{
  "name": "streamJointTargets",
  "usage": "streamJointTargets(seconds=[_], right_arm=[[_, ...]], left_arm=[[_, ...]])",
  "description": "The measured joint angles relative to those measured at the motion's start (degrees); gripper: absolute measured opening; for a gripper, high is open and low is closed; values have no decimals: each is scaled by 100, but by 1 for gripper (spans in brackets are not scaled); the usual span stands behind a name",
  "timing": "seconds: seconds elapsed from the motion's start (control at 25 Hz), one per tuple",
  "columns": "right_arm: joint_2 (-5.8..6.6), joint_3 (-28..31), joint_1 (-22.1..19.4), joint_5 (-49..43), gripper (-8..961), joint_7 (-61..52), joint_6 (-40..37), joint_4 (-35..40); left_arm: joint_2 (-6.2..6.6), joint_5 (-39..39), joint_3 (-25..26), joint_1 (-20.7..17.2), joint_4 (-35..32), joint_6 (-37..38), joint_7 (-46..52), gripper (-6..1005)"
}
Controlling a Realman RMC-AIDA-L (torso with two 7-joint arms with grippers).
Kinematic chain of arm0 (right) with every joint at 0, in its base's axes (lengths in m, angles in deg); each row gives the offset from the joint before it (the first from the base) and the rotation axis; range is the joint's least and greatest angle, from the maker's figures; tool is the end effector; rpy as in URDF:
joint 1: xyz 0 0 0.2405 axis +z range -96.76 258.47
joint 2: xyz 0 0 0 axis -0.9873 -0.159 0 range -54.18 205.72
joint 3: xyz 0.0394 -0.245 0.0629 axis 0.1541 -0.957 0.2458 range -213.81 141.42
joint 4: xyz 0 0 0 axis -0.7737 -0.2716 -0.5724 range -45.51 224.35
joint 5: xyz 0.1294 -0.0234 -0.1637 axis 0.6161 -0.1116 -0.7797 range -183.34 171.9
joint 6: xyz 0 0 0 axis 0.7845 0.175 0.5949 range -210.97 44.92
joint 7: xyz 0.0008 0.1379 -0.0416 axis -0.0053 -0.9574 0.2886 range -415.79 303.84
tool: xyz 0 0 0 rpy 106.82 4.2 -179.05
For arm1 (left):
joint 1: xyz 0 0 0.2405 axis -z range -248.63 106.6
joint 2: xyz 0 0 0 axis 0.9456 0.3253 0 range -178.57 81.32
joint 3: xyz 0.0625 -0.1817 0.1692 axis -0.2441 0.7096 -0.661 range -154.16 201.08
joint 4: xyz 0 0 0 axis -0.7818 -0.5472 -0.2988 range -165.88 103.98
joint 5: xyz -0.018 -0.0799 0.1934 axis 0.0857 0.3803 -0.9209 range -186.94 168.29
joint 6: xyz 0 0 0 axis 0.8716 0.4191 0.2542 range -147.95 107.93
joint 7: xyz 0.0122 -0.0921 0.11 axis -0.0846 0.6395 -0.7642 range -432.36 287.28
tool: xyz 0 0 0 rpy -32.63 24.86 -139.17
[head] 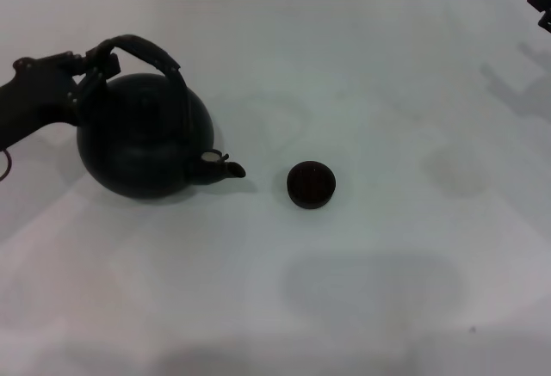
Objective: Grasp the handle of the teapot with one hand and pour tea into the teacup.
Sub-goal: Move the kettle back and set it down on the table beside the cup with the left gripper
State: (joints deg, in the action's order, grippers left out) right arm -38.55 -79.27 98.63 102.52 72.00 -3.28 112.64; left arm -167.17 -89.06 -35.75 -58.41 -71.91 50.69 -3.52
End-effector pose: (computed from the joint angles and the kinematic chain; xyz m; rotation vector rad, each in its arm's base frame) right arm 0.3392 0.3079 0.0582 -1.9885 0.5359 0.9069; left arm -0.3137 0.3050 0.0161 -2.2545 -0.6696 -0.7700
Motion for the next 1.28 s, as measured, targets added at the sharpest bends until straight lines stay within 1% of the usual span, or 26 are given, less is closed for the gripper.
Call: streamJointTargets(seconds=[0.36,0.6,0.96,1.16,1.28], right_arm=[[-3,0,8,-5,850,-1,-26,-13],[-3,0,-11,-5,850,-1,-32,-19],[3,1,-19,-5,850,-1,-38,-19],[6,1,-11,-5,850,-1,-39,-13],[6,1,-11,-5,850,-1,-41,-19]], left_arm=[[-9,12,193,9,437,-33,-540,141],[-23,38,200,20,620,-33,-805,134],[-29,298,206,-1,836,-56,-1117,120],[-25,345,210,-30,845,-57,-1188,127],[-30,346,210,-46,865,-57,-1332,173]])
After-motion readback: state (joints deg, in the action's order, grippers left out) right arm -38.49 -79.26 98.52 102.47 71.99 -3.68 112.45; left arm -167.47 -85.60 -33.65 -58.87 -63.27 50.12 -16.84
